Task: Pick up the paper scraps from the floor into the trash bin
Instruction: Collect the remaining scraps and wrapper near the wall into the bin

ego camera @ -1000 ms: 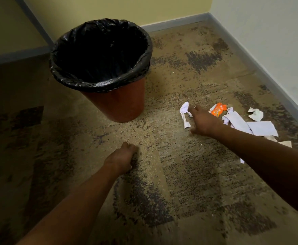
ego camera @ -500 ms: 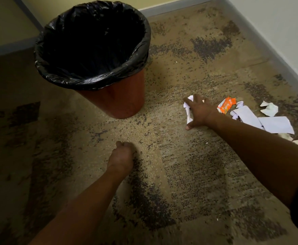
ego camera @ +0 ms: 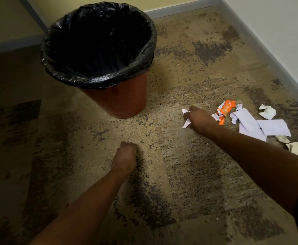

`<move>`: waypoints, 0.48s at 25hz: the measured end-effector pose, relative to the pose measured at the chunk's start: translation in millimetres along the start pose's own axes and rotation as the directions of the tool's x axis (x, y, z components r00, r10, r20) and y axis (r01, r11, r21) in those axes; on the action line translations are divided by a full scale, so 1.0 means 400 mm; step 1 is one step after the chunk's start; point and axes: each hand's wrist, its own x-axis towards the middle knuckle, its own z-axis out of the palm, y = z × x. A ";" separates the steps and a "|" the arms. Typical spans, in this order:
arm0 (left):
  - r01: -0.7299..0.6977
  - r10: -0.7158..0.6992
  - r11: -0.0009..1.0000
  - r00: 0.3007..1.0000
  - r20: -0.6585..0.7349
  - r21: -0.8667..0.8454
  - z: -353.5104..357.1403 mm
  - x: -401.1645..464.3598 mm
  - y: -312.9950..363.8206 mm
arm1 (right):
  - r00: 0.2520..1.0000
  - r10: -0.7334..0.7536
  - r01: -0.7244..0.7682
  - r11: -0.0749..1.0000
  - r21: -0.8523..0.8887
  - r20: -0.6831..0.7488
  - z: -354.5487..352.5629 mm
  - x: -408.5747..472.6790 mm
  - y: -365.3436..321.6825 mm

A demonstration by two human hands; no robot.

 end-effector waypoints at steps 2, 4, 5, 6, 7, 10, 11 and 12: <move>-0.004 0.005 0.999 1.000 0.010 -0.048 -0.007 0.000 0.008 | 1.000 -0.020 0.020 1.000 -0.023 0.019 0.009 -0.020 -0.012; -0.042 0.045 0.993 0.999 0.020 -0.109 -0.015 0.000 0.027 | 0.999 -0.046 0.047 0.999 -0.005 0.026 0.014 -0.045 -0.035; -0.070 0.074 0.986 0.997 0.020 -0.151 -0.017 0.001 0.039 | 0.998 -0.062 0.061 0.997 0.044 0.032 0.012 -0.056 -0.049; -0.101 0.106 0.974 0.994 0.015 -0.201 -0.018 -0.001 0.053 | 0.997 -0.063 0.058 0.992 0.113 0.040 0.002 -0.073 -0.069; -0.130 0.137 0.957 0.991 0.009 -0.260 -0.019 -0.003 0.068 | 0.998 -0.062 0.055 0.980 0.189 0.031 -0.006 -0.088 -0.089; -0.196 0.209 0.888 0.978 -0.013 -0.415 -0.039 -0.012 0.124 | 0.999 -0.035 0.041 0.932 0.361 -0.023 -0.040 -0.128 -0.161; -0.221 0.231 0.867 0.972 -0.033 -0.447 -0.057 -0.014 0.145 | 0.999 -0.037 0.049 0.911 0.409 -0.038 -0.055 -0.133 -0.182; -0.249 0.250 0.842 0.966 -0.064 -0.478 -0.083 -0.016 0.166 | 0.998 -0.036 0.054 0.887 0.458 -0.050 -0.078 -0.136 -0.202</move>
